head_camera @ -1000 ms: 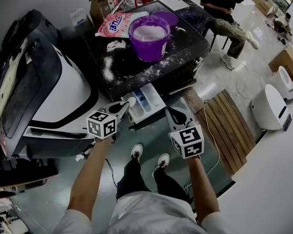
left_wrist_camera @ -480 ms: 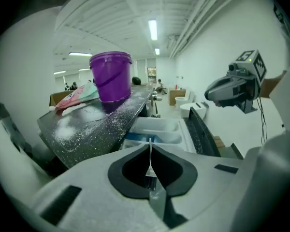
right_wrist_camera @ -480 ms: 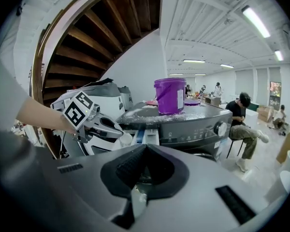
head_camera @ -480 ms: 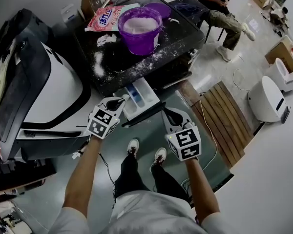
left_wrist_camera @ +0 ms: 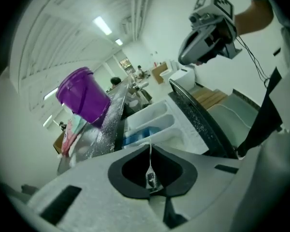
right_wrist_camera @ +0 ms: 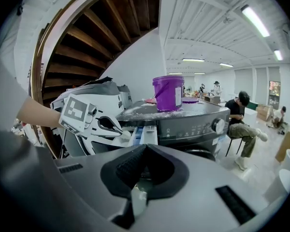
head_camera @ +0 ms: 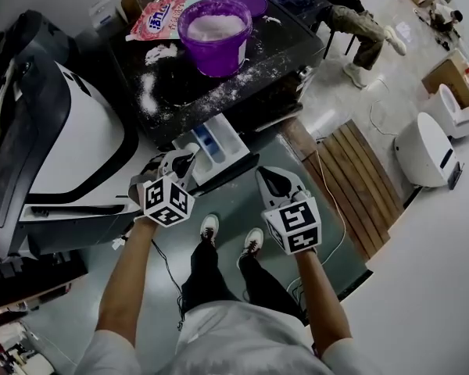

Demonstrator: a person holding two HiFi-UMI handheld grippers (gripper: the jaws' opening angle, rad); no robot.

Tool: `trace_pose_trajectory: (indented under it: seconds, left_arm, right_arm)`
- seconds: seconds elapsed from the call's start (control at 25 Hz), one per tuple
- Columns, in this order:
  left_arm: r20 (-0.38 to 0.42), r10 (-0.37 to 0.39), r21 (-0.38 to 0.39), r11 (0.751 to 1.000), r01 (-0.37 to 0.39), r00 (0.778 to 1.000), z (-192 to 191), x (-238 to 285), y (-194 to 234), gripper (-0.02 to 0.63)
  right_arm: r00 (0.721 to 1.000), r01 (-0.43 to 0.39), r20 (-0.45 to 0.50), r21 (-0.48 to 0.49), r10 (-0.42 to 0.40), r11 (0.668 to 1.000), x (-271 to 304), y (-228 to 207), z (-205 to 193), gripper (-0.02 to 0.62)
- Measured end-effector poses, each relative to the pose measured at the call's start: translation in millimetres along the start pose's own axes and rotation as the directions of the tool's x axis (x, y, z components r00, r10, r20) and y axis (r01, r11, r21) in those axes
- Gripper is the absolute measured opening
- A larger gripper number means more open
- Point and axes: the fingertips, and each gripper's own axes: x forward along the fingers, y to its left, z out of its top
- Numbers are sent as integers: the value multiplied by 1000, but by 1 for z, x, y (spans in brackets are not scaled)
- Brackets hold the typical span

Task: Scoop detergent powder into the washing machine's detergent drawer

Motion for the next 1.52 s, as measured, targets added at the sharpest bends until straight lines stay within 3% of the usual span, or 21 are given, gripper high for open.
trace_pose_trajectory:
  seconds: [0.12, 0.28, 0.44, 0.6, 0.84, 0.92, 1.0, 1.08, 1.16, 1.4, 1.52]
  left_arm:
    - [-10, 57, 121, 991, -56, 998, 4, -1, 1, 14]
    - [-16, 109, 218, 970, -103, 994, 8, -3, 3, 14]
    - [-33, 169, 346, 927, -147, 985, 7, -5, 4, 14]
    - [-15, 198, 364, 914, -179, 980, 10, -8, 7, 14]
    - [-1, 200, 356, 916, -186, 980, 14, -11, 12, 14]
    - [4, 195, 337, 923, -185, 981, 15, -11, 12, 14]
    - [3, 173, 280, 945, -167, 985, 14, -9, 9, 14]
    - [-8, 120, 171, 978, -116, 993, 7, -6, 4, 14]
    - [-11, 73, 66, 995, -73, 997, 1, -6, 0, 14]
    - [43, 60, -33, 998, -59, 997, 7, -23, 0, 14]
    - [125, 70, -174, 984, -48, 990, 18, -41, 16, 14]
  right_arm:
    - [1000, 0, -5, -7, 0, 1000, -2, 1, -3, 6]
    - [1000, 2, -7, -7, -2, 1000, -3, 1, -6, 6]
    - [1000, 4, -7, -4, -4, 1000, -4, 1, -7, 6]
    - [1000, 11, -12, 2, -11, 1000, -6, -1, -9, 6]
    - [1000, 13, -11, 6, -13, 1000, -7, 0, -9, 6]
    - [1000, 12, -16, 6, -12, 1000, -9, 0, -9, 6]
    - [1000, 13, -24, 5, -13, 1000, -10, -2, -9, 6]
    - [999, 17, -29, 9, -17, 1000, -10, -4, -6, 6]
    - [999, 27, -31, 17, -26, 1000, -11, -5, -2, 6]
    - [996, 83, -23, 37, -83, 996, -26, -4, 21, 6]
    - [992, 129, 2, 53, -130, 990, -36, -7, 44, 6]
